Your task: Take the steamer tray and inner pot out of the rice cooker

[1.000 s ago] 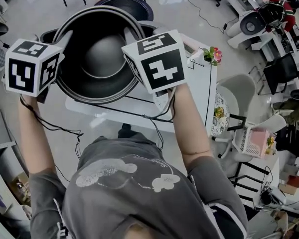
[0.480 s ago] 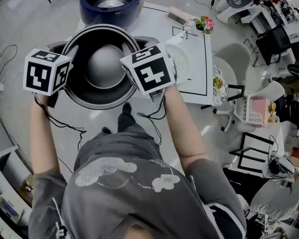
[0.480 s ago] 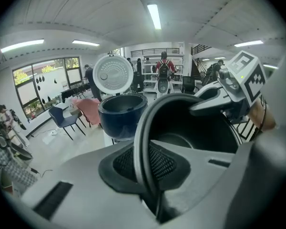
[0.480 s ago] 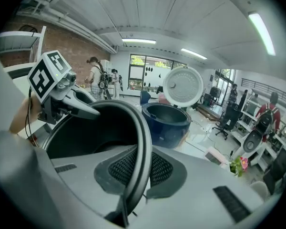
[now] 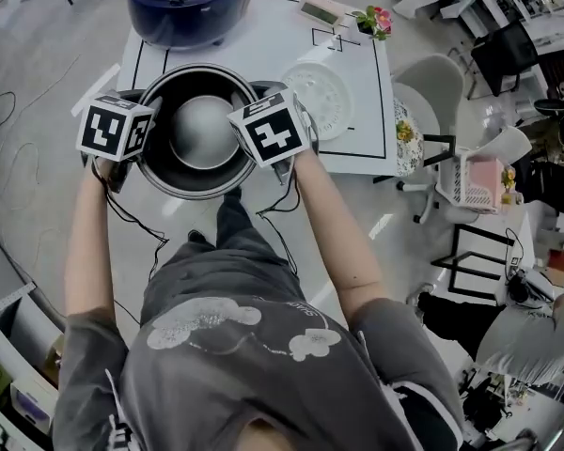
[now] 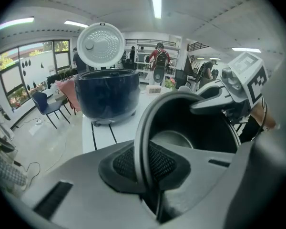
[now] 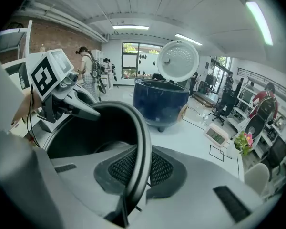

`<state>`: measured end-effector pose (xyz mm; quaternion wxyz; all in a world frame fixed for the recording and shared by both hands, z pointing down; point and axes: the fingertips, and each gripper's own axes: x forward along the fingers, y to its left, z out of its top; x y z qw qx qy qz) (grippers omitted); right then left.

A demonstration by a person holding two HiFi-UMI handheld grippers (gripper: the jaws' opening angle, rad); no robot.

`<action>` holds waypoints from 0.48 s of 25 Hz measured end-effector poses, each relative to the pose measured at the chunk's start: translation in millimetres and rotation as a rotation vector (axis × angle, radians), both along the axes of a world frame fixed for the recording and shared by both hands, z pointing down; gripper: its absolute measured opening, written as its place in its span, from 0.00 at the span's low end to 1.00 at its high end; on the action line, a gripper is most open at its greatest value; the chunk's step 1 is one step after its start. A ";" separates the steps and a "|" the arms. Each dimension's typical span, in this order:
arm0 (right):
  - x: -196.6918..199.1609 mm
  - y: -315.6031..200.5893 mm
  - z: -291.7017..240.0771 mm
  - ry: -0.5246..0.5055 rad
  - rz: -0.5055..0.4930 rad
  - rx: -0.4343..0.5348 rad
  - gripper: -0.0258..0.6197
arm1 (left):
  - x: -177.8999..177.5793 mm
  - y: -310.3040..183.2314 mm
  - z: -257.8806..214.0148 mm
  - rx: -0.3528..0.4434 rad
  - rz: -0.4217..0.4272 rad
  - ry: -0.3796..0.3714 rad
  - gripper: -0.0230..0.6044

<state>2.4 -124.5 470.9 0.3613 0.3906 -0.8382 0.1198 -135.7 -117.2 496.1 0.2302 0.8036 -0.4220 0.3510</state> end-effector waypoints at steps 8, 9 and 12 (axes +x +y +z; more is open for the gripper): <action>11.4 -28.7 36.8 -0.028 0.012 -0.086 0.13 | 13.1 -33.6 21.2 -0.031 0.043 -0.038 0.10; 12.2 -34.2 37.7 -0.031 0.011 -0.089 0.13 | 13.9 -38.7 21.5 -0.031 0.042 -0.041 0.10; 12.4 -50.8 41.1 -0.036 -0.004 -0.102 0.14 | 14.8 -53.4 24.5 -0.034 0.037 -0.044 0.10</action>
